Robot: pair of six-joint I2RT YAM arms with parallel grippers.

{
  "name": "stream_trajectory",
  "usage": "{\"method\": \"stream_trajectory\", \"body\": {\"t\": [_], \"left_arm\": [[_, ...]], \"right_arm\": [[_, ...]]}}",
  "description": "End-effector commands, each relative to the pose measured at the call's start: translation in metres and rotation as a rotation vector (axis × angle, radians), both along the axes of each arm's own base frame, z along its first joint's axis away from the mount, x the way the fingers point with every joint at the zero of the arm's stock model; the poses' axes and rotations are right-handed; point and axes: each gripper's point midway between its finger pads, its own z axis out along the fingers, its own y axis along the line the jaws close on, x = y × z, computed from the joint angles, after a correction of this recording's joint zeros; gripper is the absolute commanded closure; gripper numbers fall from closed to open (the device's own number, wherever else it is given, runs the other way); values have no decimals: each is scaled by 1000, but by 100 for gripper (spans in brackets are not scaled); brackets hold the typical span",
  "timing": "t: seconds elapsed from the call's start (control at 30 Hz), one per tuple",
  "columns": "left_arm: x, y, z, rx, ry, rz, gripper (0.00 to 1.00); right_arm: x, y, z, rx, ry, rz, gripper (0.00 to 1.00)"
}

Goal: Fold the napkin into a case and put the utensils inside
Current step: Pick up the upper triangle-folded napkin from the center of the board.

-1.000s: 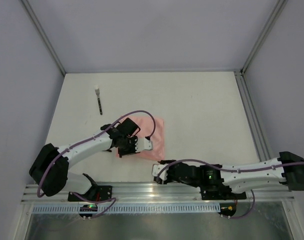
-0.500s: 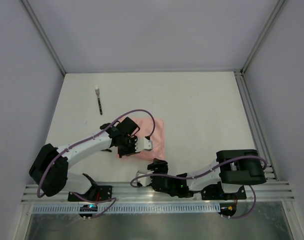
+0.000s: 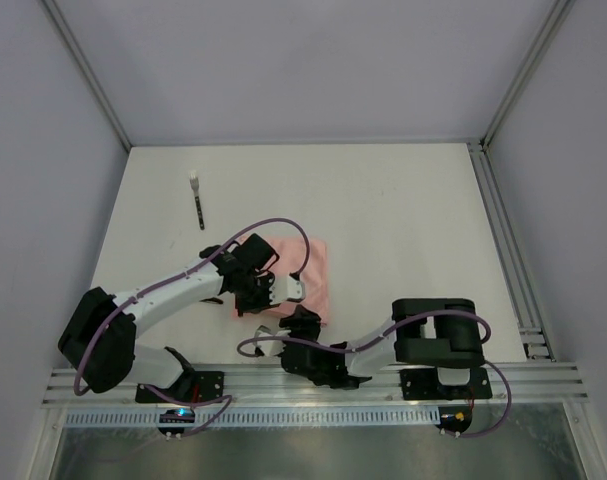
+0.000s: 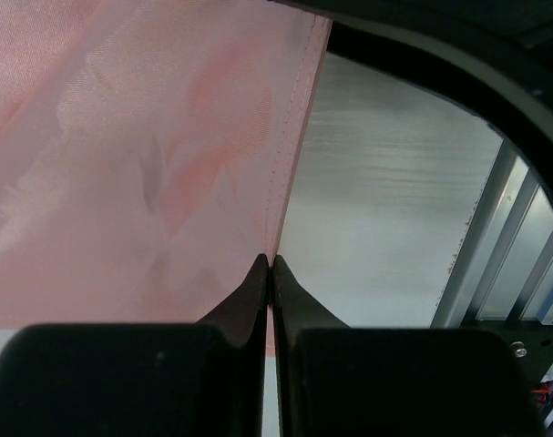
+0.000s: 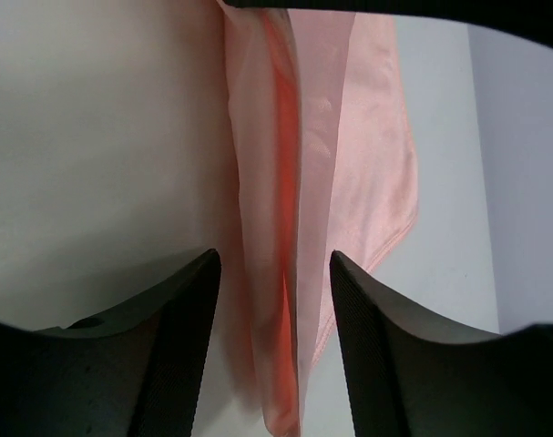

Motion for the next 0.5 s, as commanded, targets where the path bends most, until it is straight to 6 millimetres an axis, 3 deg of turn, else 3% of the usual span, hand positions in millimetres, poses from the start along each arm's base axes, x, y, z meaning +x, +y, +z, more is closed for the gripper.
{"method": "stream_trajectory", "body": {"t": [0.0, 0.1, 0.13, 0.23, 0.37, 0.47], "left_arm": [[0, -4, 10, -32, 12, -11, 100], [-2, -2, 8, -33, 30, -7, 100], [-3, -2, 8, -36, 35, -10, 100], [-4, 0, 6, -36, 47, -4, 100], [-7, 2, 0, -34, 71, -2, 100], [-10, 2, 0, -62, 94, 17, 90]], "right_arm": [[4, -23, -44, -140, 71, -43, 45], [5, -25, -49, -162, 70, -50, 55], [5, -25, -48, -161, 69, -53, 69], [5, -21, -48, -170, 72, -47, 91], [0, -14, -50, -181, 106, -20, 96], [-6, -9, -45, -161, 151, 10, 96]]}}
